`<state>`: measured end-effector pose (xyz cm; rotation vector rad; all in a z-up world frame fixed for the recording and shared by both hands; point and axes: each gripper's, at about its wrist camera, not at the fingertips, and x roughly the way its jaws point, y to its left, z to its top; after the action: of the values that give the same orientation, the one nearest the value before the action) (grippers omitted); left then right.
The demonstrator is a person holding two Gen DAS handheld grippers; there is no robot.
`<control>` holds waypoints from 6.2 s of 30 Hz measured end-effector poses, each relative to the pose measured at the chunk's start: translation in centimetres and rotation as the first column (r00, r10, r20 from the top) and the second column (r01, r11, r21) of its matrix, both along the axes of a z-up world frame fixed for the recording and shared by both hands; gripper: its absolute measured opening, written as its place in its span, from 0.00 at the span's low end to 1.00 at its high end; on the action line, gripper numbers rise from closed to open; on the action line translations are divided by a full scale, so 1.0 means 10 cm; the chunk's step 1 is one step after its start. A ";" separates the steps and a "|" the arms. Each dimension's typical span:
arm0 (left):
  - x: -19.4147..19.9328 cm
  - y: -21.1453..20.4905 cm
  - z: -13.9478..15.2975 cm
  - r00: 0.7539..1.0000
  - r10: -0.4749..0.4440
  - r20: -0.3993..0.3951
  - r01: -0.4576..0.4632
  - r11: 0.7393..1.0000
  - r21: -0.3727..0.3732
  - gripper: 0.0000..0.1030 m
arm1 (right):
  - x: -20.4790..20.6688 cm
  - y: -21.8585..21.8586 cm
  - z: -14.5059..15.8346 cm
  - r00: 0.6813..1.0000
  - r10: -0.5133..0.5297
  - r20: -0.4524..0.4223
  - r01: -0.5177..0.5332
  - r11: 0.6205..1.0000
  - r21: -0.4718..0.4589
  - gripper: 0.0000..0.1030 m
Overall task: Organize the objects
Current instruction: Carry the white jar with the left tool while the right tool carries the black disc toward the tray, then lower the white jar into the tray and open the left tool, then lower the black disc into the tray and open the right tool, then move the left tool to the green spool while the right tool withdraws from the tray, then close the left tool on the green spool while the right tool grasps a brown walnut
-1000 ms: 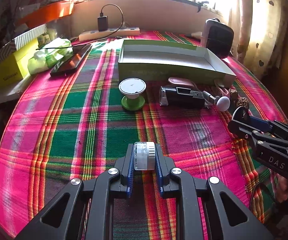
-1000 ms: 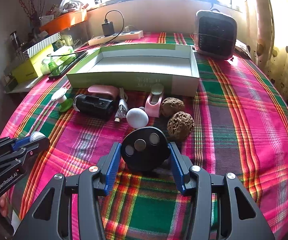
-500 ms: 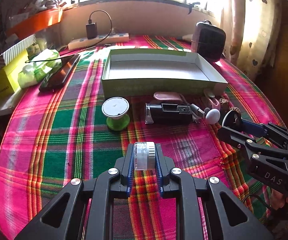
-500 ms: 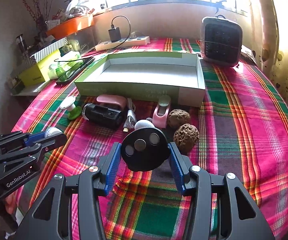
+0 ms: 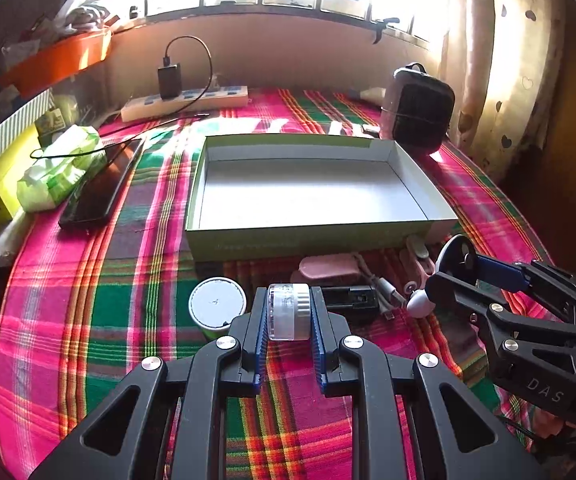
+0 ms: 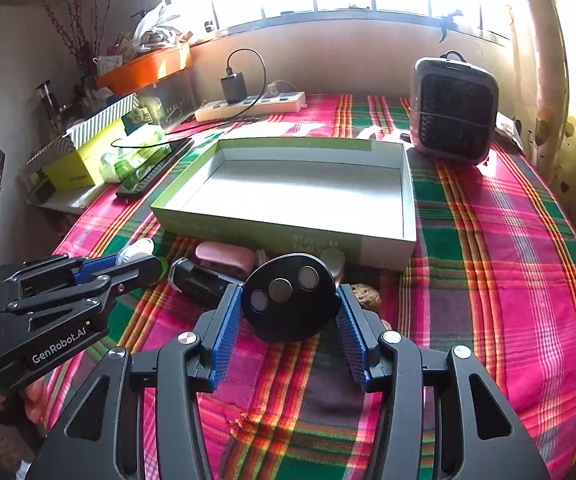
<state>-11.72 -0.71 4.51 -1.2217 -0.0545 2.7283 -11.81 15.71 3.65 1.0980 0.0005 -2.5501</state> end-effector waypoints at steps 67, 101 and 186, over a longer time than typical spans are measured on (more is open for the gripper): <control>-1.52 -0.18 -0.06 0.997 0.035 0.066 -0.033 0.999 -0.028 0.20 | -1.80 -0.31 -0.29 0.988 -0.063 0.143 0.042 0.988 0.149 0.47; -0.92 -0.18 0.09 0.998 0.055 0.011 -0.055 0.998 -0.033 0.25 | -1.13 -0.16 0.00 0.992 -0.098 0.075 0.094 0.994 0.052 0.60; -0.25 -0.43 -0.34 0.997 0.049 0.066 -0.052 0.998 0.041 0.35 | 0.02 0.37 -0.32 0.985 -0.168 0.040 0.162 0.979 0.120 0.60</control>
<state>-14.26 -5.02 1.12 -1.3143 -0.1526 2.7140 -11.65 19.41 0.50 1.2537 0.0471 -2.6980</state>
